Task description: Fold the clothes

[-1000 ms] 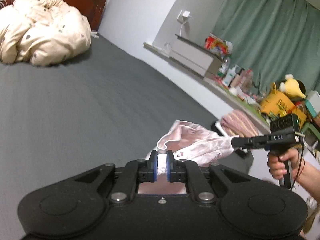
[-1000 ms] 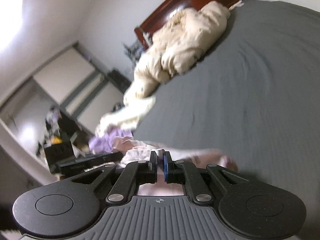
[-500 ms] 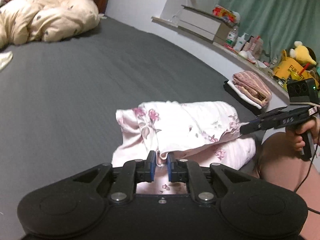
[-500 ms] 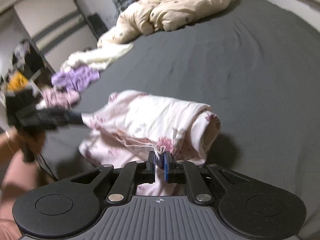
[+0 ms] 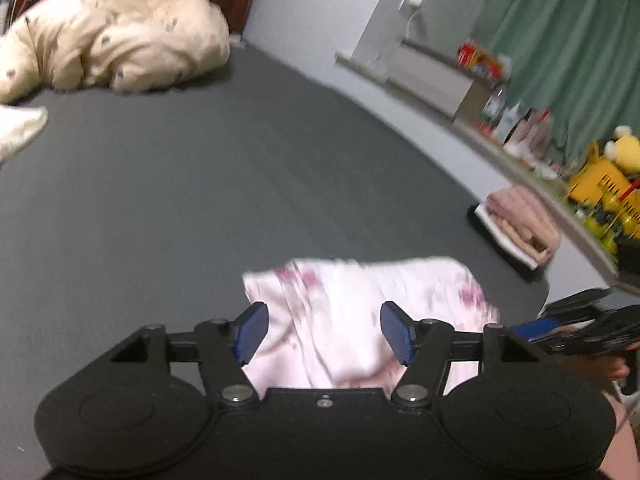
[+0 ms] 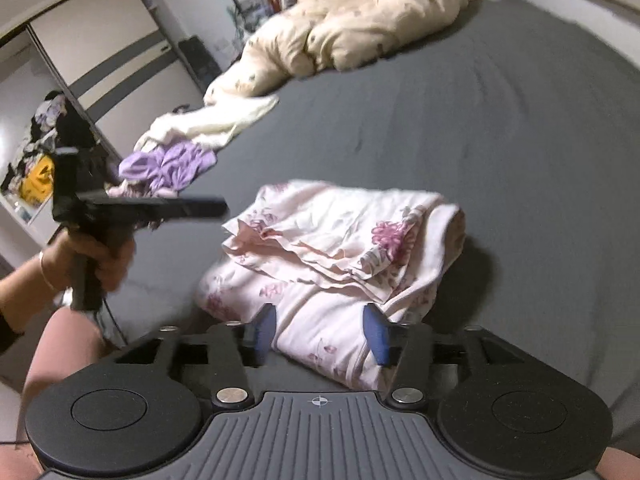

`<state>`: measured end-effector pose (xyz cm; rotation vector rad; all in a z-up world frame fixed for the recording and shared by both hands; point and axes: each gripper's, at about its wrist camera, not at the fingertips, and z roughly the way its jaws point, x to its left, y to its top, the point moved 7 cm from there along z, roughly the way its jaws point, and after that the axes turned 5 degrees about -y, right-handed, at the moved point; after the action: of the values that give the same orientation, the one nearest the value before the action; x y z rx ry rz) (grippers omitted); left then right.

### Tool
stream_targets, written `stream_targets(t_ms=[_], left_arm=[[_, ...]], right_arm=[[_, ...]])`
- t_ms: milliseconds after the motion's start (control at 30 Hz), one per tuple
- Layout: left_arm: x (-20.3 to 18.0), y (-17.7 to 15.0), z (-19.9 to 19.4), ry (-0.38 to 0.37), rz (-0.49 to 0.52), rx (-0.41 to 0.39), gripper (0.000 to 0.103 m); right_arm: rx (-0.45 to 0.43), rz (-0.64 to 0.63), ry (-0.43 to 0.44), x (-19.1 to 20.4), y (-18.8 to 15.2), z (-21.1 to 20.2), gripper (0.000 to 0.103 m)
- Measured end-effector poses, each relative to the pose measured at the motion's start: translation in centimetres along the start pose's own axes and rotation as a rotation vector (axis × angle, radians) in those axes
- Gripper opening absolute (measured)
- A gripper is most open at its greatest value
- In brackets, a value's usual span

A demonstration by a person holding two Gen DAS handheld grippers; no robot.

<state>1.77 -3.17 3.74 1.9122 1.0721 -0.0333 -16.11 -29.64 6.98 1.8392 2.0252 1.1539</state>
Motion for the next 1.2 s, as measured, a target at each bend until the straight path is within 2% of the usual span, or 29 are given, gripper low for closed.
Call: stream_targets(t_ms=[133,233,400,433,500,533,567,600,633,667,700,733,800,933,1067,1200], left_arm=[[0.0,-0.8,1.6,-0.002,-0.052,0.001,0.061],[-0.1,-1.0,1.4,0.009,-0.057,-0.026,0.061],[0.1,-1.0,1.3,0.014,-0.094,-0.018,0.06],[0.4,-1.0,1.4,0.015,-0.117,-0.016,0.059],[1.0,-0.8,1.6,0.015,-0.165,-0.012,0.047],[1.2,-0.8,1.8,0.012,-0.186,-0.01,0.045],[1.4,-0.8,2.1,0.008,-0.207,-0.007,0.04],[1.5,-0.9,2.4,0.007,-0.213,-0.003,0.033],[1.5,-0.9,2.6,0.007,-0.219,0.002,0.028],[1.5,-1.0,2.9,0.007,-0.224,0.007,0.018],[1.5,-1.1,3.2,0.007,-0.23,0.012,0.01],[1.5,-1.2,3.4,0.007,-0.236,0.017,0.007],[1.1,-1.7,3.5,-0.019,-0.226,0.018,0.005],[0.7,-2.3,3.0,-0.01,-0.206,0.02,0.005],[0.4,-2.9,2.4,-0.001,-0.187,0.023,0.005],[0.1,-3.5,1.9,0.008,-0.167,0.026,0.006]], right_arm=[[-0.061,-0.053,-0.113,-0.2,0.7,-0.6,0.049],[-0.047,-0.062,-0.174,-0.8,1.0,0.1,0.049],[-0.066,0.147,-0.084,-2.4,2.6,2.3,0.049],[-0.068,0.17,-0.087,-2.7,2.9,2.7,0.049],[-0.071,0.214,-0.093,-3.3,3.5,3.5,0.049],[-0.063,0.241,-0.085,-3.7,3.5,4.0,0.048],[-0.055,0.268,-0.076,-4.0,3.5,4.4,0.046],[-0.047,0.295,-0.067,-4.3,3.5,4.9,0.033],[-0.038,0.323,-0.057,-4.6,3.5,5.4,0.027],[-0.031,0.355,-0.048,-5.1,3.3,5.8,0.012],[-0.031,0.369,-0.05,-5.5,3.2,5.9,0.007],[-0.041,0.371,-0.056,-5.8,3.1,5.7,0.007],[-0.04,0.363,-0.076,-6.5,2.7,5.2,0.004],[-0.004,0.349,-0.111,-7.6,1.4,4.1,0.004],[0.011,0.338,-0.105,-7.3,0.4,2.8,0.004],[-0.036,0.365,-0.086,-6.7,0.6,1.7,0.005]])
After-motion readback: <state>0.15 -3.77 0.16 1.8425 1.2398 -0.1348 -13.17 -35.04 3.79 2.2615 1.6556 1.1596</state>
